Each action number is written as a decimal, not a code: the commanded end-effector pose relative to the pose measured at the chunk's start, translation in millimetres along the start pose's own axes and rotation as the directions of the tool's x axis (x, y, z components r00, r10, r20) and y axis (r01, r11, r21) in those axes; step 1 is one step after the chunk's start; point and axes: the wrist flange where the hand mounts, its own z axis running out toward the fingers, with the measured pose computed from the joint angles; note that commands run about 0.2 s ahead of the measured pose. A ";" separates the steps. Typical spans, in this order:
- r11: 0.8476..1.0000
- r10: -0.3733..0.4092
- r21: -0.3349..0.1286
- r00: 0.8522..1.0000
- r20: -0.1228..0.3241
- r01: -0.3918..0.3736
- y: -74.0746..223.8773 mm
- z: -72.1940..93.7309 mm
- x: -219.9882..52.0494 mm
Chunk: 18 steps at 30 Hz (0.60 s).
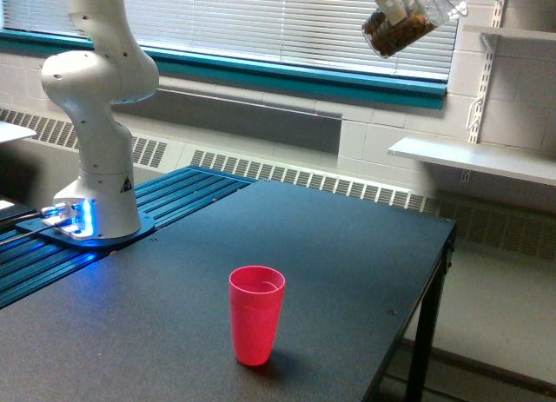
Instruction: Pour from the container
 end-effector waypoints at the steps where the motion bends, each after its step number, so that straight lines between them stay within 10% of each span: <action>1: 1.000 -0.003 -0.001 1.000 -0.013 0.003 -8.3 -3.9 -4.6; 18: 0.996 0.023 -0.084 0.998 -0.062 -0.028 8.0 -5.8 -20.5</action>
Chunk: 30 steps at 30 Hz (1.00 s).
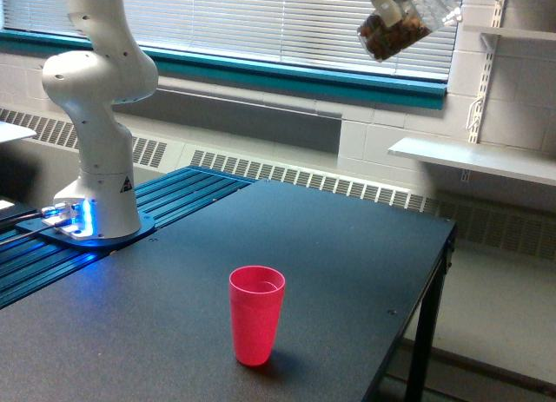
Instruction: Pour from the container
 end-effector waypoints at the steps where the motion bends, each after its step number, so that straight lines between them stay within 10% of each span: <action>1: 0.997 0.074 -0.025 0.997 -0.017 -0.075 9.9 -6.7 -5.8; 15: 0.978 0.164 -0.124 0.986 -0.022 -0.165 60.5 1.3 -26.2; 30: 0.915 0.340 -0.228 0.940 -0.012 -0.334 119.3 14.9 -32.2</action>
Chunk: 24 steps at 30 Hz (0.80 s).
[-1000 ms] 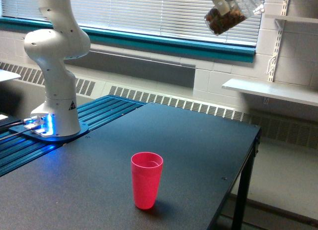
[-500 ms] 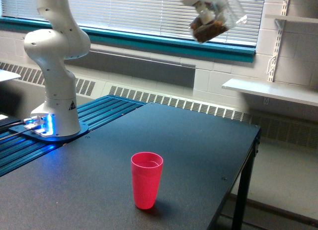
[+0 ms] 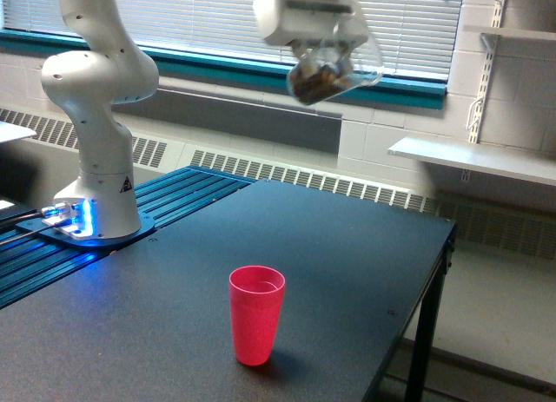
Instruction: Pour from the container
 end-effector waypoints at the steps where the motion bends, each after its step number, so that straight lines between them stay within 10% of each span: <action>1: 0.991 0.127 -0.039 0.992 0.010 -0.127 21.5 4.9 10.7; 24: 0.952 0.258 -0.206 0.956 0.136 -0.228 86.4 66.1 17.1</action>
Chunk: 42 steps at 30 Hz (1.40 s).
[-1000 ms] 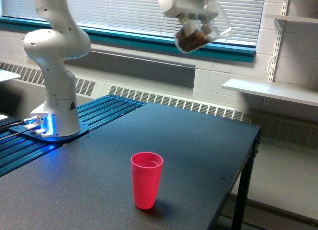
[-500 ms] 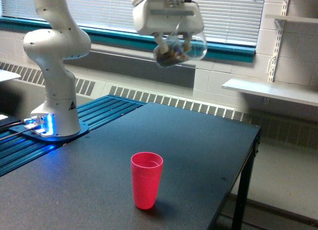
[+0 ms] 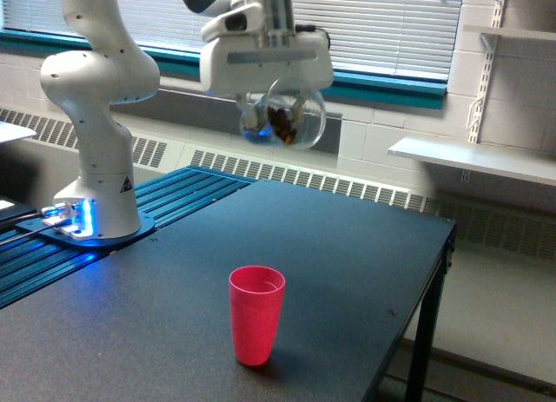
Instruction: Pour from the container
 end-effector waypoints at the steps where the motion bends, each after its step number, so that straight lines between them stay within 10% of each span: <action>1: 0.999 0.015 -0.032 0.999 0.037 -0.014 10.8 17.3 4.5; 42: 0.976 0.156 -0.176 0.972 0.178 -0.125 43.3 93.3 11.0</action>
